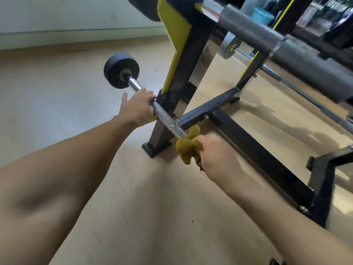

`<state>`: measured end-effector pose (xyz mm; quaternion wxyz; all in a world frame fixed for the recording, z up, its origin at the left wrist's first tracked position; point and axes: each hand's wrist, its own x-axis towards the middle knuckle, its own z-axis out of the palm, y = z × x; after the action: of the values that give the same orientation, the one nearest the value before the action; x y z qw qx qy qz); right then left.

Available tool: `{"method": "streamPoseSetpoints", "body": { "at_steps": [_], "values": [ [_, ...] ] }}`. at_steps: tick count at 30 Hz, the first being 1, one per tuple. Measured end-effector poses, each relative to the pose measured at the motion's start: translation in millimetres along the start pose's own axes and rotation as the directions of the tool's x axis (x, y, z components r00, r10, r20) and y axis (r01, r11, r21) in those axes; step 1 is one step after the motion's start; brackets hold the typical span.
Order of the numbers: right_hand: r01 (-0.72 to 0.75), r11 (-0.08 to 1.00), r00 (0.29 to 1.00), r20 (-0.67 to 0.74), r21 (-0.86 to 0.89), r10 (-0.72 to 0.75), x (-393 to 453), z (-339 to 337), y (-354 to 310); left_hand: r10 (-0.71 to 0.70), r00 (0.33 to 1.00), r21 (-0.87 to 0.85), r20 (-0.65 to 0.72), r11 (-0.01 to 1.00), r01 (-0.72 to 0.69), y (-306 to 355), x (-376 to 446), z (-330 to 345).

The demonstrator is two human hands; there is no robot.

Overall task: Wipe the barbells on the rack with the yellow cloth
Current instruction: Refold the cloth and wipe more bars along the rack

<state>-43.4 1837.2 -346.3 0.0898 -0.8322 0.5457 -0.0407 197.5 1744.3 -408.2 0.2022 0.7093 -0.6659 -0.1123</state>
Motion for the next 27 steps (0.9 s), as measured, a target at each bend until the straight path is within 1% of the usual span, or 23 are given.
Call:
{"method": "streamPoseSetpoints", "body": {
  "at_steps": [1, 2, 3, 4, 5, 6, 7, 8, 9, 10, 11, 12, 14, 15, 17, 18, 19, 21, 23, 24, 25, 26, 27],
  "values": [
    [-0.076, 0.964, 0.997, -0.003, 0.256, 0.080, -2.0, -12.6, 2.0, -0.022, 0.997, 0.051, 0.072, 0.999, 0.018, 7.6, -2.0, -7.5],
    [-0.152, 0.851, 0.986, 0.021, 0.503, 0.164, -5.1, -25.3, 1.5, -0.060, 0.990, 0.092, 0.128, 0.995, 0.048, 19.2, -6.3, -20.2],
    [-0.205, 0.702, 0.973, 0.064, 0.683, 0.221, -8.8, -37.3, -1.0, -0.097, 0.979, 0.110, 0.177, 0.991, 0.079, 32.2, -11.2, -34.3],
    [-0.243, 0.551, 0.962, 0.124, 0.798, 0.245, -12.7, -49.4, -4.4, -0.101, 0.968, 0.100, 0.228, 0.992, 0.080, 48.6, -17.1, -50.6],
    [-0.277, 0.397, 0.953, 0.197, 0.875, 0.231, -17.2, -59.7, -8.0, -0.059, 0.952, 0.033, 0.301, 0.998, 0.052, 65.0, -24.4, -67.0],
    [-0.315, 0.236, 0.942, 0.271, 0.919, 0.199, -22.2, -69.3, -11.7, 0.012, 0.921, -0.117, 0.388, 0.992, 0.037, 81.9, -34.0, -83.7],
    [-0.346, 0.103, 0.931, 0.328, 0.933, 0.159, -28.1, -79.8, -16.0, 0.100, 0.873, -0.337, 0.477, 0.938, 0.076, 99.2, -45.6, -100.0],
    [-0.356, 0.021, 0.930, 0.351, 0.934, 0.110, -34.7, -90.1, -20.3, 0.189, 0.806, -0.535, 0.561, 0.826, 0.178, 115.1, -60.2, -117.2],
    [-0.337, -0.024, 0.940, 0.338, 0.941, 0.054, -42.8, -99.5, -23.6, 0.270, 0.740, -0.655, 0.616, 0.697, 0.291, 127.0, -72.8, -133.5],
    [-0.303, -0.036, 0.953, 0.304, 0.952, 0.009, -51.8, -109.5, -27.3, 0.333, 0.694, -0.708, 0.638, 0.607, 0.361, 136.4, -83.0, -150.3],
    [-0.261, 0.009, 0.965, 0.261, 0.965, -0.004, -61.5, -119.2, -29.9, 0.375, 0.673, -0.728, 0.637, 0.581, 0.365, 143.6, -88.4, -165.8],
    [-0.213, 0.104, 0.977, 0.212, 0.972, 0.016, -73.4, -131.2, -33.9, 0.407, 0.670, -0.740, 0.620, 0.588, 0.327, 150.2, -91.0, -180.6],
    [-0.101, 0.375, 0.994, 0.074, 0.922, 0.085, -93.5, -159.4, -43.0, 0.434, 0.701, -0.761, 0.566, 0.603, 0.240, 159.9, -90.6, -203.1],
    [-0.025, 0.513, 0.995, -0.029, 0.858, 0.097, -99.5, -175.5, -46.1, 0.433, 0.724, -0.778, 0.537, 0.586, 0.226, 164.1, -89.2, -210.2],
    [0.094, 0.724, 0.961, -0.253, 0.683, 0.115, -102.4, -208.4, -46.5, 0.417, 0.777, -0.836, 0.471, 0.492, 0.242, 176.5, -86.9, -213.6],
    [0.107, 0.800, 0.924, -0.357, 0.591, 0.140, -98.0, -223.2, -43.6, 0.399, 0.805, -0.858, 0.439, 0.453, 0.242, 184.0, -86.5, -212.7],
    [0.088, 0.861, 0.887, -0.434, 0.501, 0.162, -92.3, -237.2, -38.0, 0.378, 0.829, -0.870, 0.411, 0.435, 0.232, 192.0, -86.1, -212.5],
    [0.059, 0.911, 0.854, -0.494, 0.408, 0.166, -78.5, -261.2, -24.1, 0.342, 0.865, -0.875, 0.368, 0.443, 0.197, 207.0, -85.6, -215.9],
    [0.017, 0.895, 0.867, -0.452, 0.446, 0.208, -60.6, -283.8, -11.5, 0.322, 0.878, -0.866, 0.354, 0.467, 0.178, 214.4, -82.1, -218.7],
    [-0.021, 0.863, 0.885, -0.393, 0.504, 0.251, -49.6, -294.2, -7.9, 0.311, 0.879, -0.861, 0.361, 0.473, 0.186, 214.6, -79.3, -218.2],
    [-0.061, 0.806, 0.903, -0.311, 0.588, 0.296, -36.0, -302.3, -3.8, 0.311, 0.877, -0.863, 0.366, 0.467, 0.195, 212.2, -77.1, -216.9],
    [-0.108, 0.726, 0.910, -0.227, 0.680, 0.347, -20.9, -307.2, -0.6, 0.314, 0.878, -0.868, 0.360, 0.457, 0.193, 208.9, -75.2, -213.9],
    [-0.159, 0.678, 0.907, -0.165, 0.717, 0.388, -6.1, -306.8, 2.7, 0.298, 0.891, -0.872, 0.343, 0.454, 0.183, 205.6, -73.9, -208.8]
  ]
}}
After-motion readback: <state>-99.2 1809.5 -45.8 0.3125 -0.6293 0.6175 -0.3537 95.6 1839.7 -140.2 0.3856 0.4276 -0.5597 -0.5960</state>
